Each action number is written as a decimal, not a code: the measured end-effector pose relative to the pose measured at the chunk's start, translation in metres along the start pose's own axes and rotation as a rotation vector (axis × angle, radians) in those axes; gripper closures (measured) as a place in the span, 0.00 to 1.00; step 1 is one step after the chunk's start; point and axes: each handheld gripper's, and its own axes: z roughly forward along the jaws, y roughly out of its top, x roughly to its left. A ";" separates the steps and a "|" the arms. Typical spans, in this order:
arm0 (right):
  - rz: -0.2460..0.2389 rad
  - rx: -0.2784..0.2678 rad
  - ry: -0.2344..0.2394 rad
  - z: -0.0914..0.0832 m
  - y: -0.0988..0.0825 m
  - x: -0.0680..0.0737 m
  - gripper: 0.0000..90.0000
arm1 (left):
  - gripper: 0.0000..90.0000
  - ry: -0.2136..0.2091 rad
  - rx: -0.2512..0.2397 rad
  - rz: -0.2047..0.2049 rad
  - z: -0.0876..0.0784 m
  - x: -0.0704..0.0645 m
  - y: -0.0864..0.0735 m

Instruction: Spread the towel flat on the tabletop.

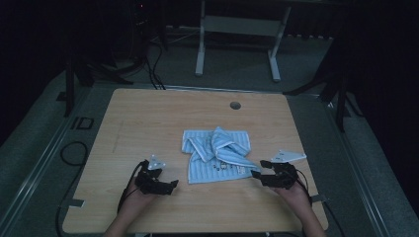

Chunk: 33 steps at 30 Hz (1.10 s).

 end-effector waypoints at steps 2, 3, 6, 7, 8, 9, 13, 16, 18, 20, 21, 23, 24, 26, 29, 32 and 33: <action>-0.031 0.008 0.012 0.010 0.011 0.009 0.46 | 0.17 -0.016 0.016 0.028 0.004 -0.006 0.007; -0.041 0.011 0.019 0.013 0.015 0.011 0.46 | 0.17 -0.023 0.021 0.043 0.006 -0.009 0.011; -0.066 0.023 0.020 0.021 0.022 0.017 0.46 | 0.18 -0.033 0.023 0.071 0.012 -0.016 0.022; -0.085 0.033 0.024 0.029 0.029 0.021 0.46 | 0.19 -0.032 0.019 0.076 0.013 -0.018 0.026; -0.095 0.038 0.021 0.033 0.033 0.023 0.46 | 0.19 -0.043 0.020 0.088 0.017 -0.021 0.033; -0.101 0.042 0.025 0.036 0.036 0.026 0.46 | 0.19 -0.043 0.020 0.088 0.017 -0.021 0.033; -0.138 0.067 0.023 0.053 0.045 0.034 0.44 | 0.21 -0.053 0.016 0.105 0.025 -0.026 0.047; -0.159 0.087 0.006 0.061 0.049 0.037 0.44 | 0.22 -0.058 0.013 0.106 0.033 -0.028 0.059; -0.170 0.108 -0.008 0.070 0.051 0.038 0.43 | 0.23 -0.053 0.010 0.108 0.039 -0.029 0.066; -0.172 0.124 -0.029 0.078 0.053 0.037 0.42 | 0.26 -0.045 0.015 0.107 0.044 -0.031 0.074; -0.180 0.139 -0.047 0.084 0.055 0.037 0.42 | 0.29 -0.041 0.005 0.114 0.048 -0.033 0.080; -0.184 0.147 -0.059 0.087 0.056 0.037 0.41 | 0.31 -0.037 0.008 0.118 0.051 -0.034 0.083; -0.185 0.156 -0.054 0.090 0.056 0.037 0.40 | 0.33 -0.043 0.009 0.122 0.054 -0.035 0.085; -0.182 0.166 -0.065 0.096 0.057 0.036 0.40 | 0.35 -0.039 0.021 0.126 0.060 -0.036 0.088; -0.181 0.176 -0.071 0.102 0.057 0.036 0.39 | 0.39 -0.038 0.021 0.126 0.064 -0.037 0.091; -0.191 0.172 -0.071 0.105 0.060 0.039 0.40 | 0.47 -0.016 0.026 0.127 0.071 -0.038 0.096; -0.198 0.166 -0.071 0.105 0.061 0.041 0.41 | 0.47 -0.004 0.038 0.137 0.074 -0.038 0.097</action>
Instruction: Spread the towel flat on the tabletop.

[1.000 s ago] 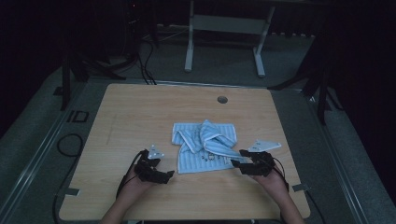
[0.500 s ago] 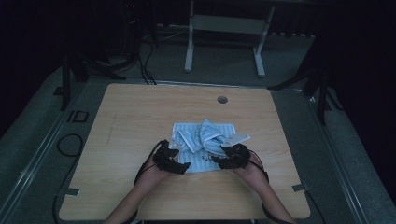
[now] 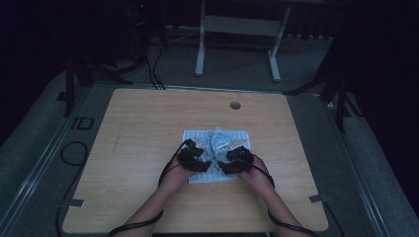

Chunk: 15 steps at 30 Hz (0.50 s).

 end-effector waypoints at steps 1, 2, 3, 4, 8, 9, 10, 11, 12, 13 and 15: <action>-0.007 -0.002 -0.008 0.000 0.001 0.001 0.44 | 0.49 0.010 0.007 0.007 0.002 0.000 0.001; -0.012 0.000 -0.009 0.000 0.002 0.002 0.48 | 0.55 0.014 0.010 0.014 0.004 0.000 0.001; -0.019 0.002 -0.007 0.000 0.004 0.003 0.49 | 0.57 0.029 0.019 0.017 0.006 0.000 0.003; -0.028 0.003 -0.012 0.001 0.004 0.003 0.56 | 0.61 0.030 0.016 0.016 0.005 0.001 0.004; -0.061 0.024 -0.007 0.001 0.006 0.004 0.90 | 0.84 0.049 0.003 0.025 0.004 0.001 0.004; -0.061 0.029 0.001 0.001 0.006 0.004 0.97 | 0.91 0.049 0.003 0.025 0.004 0.001 0.004; -0.061 0.027 -0.002 0.000 0.006 0.004 0.98 | 0.94 0.053 -0.003 0.014 0.003 0.002 0.004; -0.058 0.021 0.002 -0.001 0.006 0.004 0.98 | 0.95 0.040 -0.013 -0.002 0.001 0.003 0.005; -0.058 0.021 0.002 -0.001 0.006 0.004 0.98 | 0.95 0.036 -0.026 -0.011 -0.001 0.003 0.005; -0.046 0.005 0.015 -0.006 0.006 0.003 0.98 | 0.95 0.041 -0.028 -0.005 -0.003 0.002 0.006; -0.039 -0.016 0.020 -0.013 0.007 0.002 0.98 | 0.95 0.047 -0.035 0.009 -0.009 -0.001 0.007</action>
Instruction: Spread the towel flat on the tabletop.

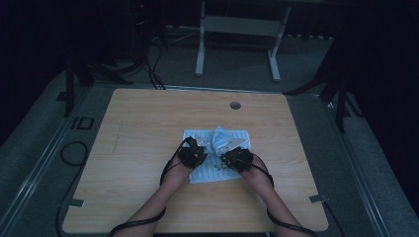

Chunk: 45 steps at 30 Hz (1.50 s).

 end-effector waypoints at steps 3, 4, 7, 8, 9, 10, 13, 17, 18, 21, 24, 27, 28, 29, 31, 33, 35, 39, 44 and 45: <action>0.018 -0.045 0.009 -0.015 0.001 -0.003 0.98 | 0.95 -0.004 -0.030 0.002 -0.016 -0.001 0.002; 0.024 -0.060 0.012 -0.020 0.000 -0.004 0.98 | 0.95 -0.008 -0.030 0.006 -0.020 0.000 0.003; 0.038 -0.104 0.007 -0.038 -0.002 -0.009 0.98 | 0.96 -0.016 -0.036 0.010 -0.034 0.002 0.004; 0.038 -0.104 0.007 -0.038 -0.002 -0.009 0.98 | 0.96 -0.016 -0.036 0.010 -0.034 0.002 0.004; 0.055 -0.133 0.009 -0.051 -0.005 -0.014 0.98 | 0.96 -0.027 -0.048 -0.003 -0.044 0.005 0.004; 0.055 -0.133 0.009 -0.051 -0.005 -0.014 0.98 | 0.96 -0.027 -0.048 -0.003 -0.044 0.005 0.004; 0.089 -0.173 0.007 -0.070 -0.012 -0.022 0.98 | 0.96 -0.037 -0.058 -0.001 -0.060 0.009 0.004; 0.120 -0.205 -0.016 -0.091 -0.024 -0.032 0.98 | 0.96 -0.042 -0.058 0.009 -0.076 0.014 0.003; 0.120 -0.205 -0.016 -0.091 -0.024 -0.032 0.98 | 0.96 -0.042 -0.058 0.009 -0.076 0.014 0.003; 0.177 -0.225 -0.032 -0.108 -0.043 -0.048 0.98 | 0.96 -0.020 -0.046 0.028 -0.089 0.022 0.001; 0.210 -0.225 -0.028 -0.111 -0.053 -0.055 0.98 | 0.96 -0.018 -0.035 0.010 -0.089 0.030 -0.002; 0.246 -0.231 -0.017 -0.111 -0.061 -0.062 0.98 | 0.96 -0.013 -0.030 -0.005 -0.086 0.036 -0.004; 0.258 -0.233 -0.012 -0.111 -0.063 -0.064 0.98 | 0.96 -0.009 -0.012 -0.021 -0.081 0.043 -0.006; 0.258 -0.233 -0.012 -0.111 -0.063 -0.064 0.98 | 0.96 -0.009 -0.012 -0.021 -0.081 0.043 -0.006; 0.301 -0.235 0.009 -0.107 -0.068 -0.072 0.98 | 0.96 -0.008 0.008 -0.056 -0.070 0.054 -0.008; 0.327 -0.227 0.022 -0.101 -0.071 -0.078 0.98 | 0.95 -0.006 0.026 -0.069 -0.061 0.059 -0.007; 0.339 -0.202 0.017 -0.093 -0.072 -0.083 0.98 | 0.95 -0.012 0.038 -0.085 -0.051 0.065 -0.006; 0.373 -0.144 0.015 -0.073 -0.074 -0.092 0.98 | 0.93 -0.008 0.064 -0.111 -0.035 0.071 -0.004; 0.409 -0.083 0.005 -0.052 -0.080 -0.099 0.98 | 0.91 0.007 0.121 -0.142 -0.010 0.079 0.001; 0.414 -0.075 0.002 -0.049 -0.080 -0.100 0.98 | 0.88 0.015 0.130 -0.146 -0.007 0.080 0.001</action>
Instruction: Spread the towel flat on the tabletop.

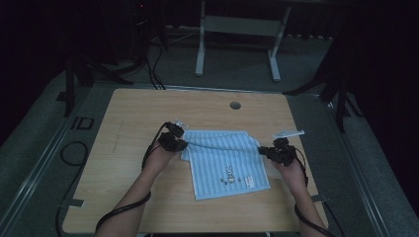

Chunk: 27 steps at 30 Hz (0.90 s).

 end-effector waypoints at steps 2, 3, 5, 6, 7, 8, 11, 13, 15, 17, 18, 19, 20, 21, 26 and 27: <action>0.010 0.008 -0.006 0.002 0.000 -0.002 0.97 | 0.82 0.018 0.008 -0.007 0.002 0.000 0.001; 0.004 0.028 -0.048 0.004 -0.001 -0.003 0.85 | 0.66 0.018 0.006 -0.012 -0.002 0.001 0.001; 0.000 0.037 -0.059 0.003 -0.002 -0.004 0.79 | 0.56 0.005 -0.015 -0.016 -0.008 0.001 0.000; 0.000 0.030 -0.060 -0.002 -0.004 -0.005 0.70 | 0.53 -0.007 -0.037 -0.017 -0.014 0.000 -0.002; 0.002 0.024 -0.064 -0.006 -0.006 -0.005 0.67 | 0.48 -0.019 -0.052 -0.007 -0.020 -0.002 -0.004; 0.001 0.020 -0.056 -0.010 -0.007 -0.005 0.67 | 0.47 -0.063 -0.085 0.026 -0.031 -0.009 -0.009; -0.012 0.006 -0.042 -0.022 -0.013 0.002 0.62 | 0.47 -0.126 -0.111 0.065 -0.044 -0.026 -0.018; -0.038 0.005 -0.030 -0.026 -0.020 0.011 0.62 | 0.47 -0.161 -0.120 0.101 -0.049 -0.043 -0.026; -0.071 0.019 -0.002 -0.026 -0.028 0.022 0.62 | 0.48 -0.203 -0.120 0.145 -0.049 -0.060 -0.034; -0.101 0.024 -0.002 -0.024 -0.034 0.032 0.64 | 0.49 -0.204 -0.119 0.166 -0.048 -0.068 -0.037; -0.111 0.031 0.014 -0.022 -0.037 0.036 0.64 | 0.49 -0.208 -0.118 0.179 -0.046 -0.075 -0.040; -0.116 0.025 0.020 -0.020 -0.038 0.040 0.66 | 0.50 -0.226 -0.103 0.182 -0.042 -0.079 -0.042; -0.115 0.016 0.022 -0.017 -0.040 0.043 0.66 | 0.51 -0.226 -0.098 0.181 -0.038 -0.082 -0.043; -0.115 0.016 0.022 -0.017 -0.040 0.043 0.66 | 0.51 -0.219 -0.090 0.179 -0.033 -0.083 -0.043; -0.117 0.073 0.019 0.015 -0.037 0.046 0.65 | 0.52 -0.175 -0.016 0.157 0.002 -0.073 -0.031; -0.117 0.086 0.006 0.021 -0.035 0.045 0.65 | 0.52 -0.167 -0.013 0.153 0.006 -0.072 -0.028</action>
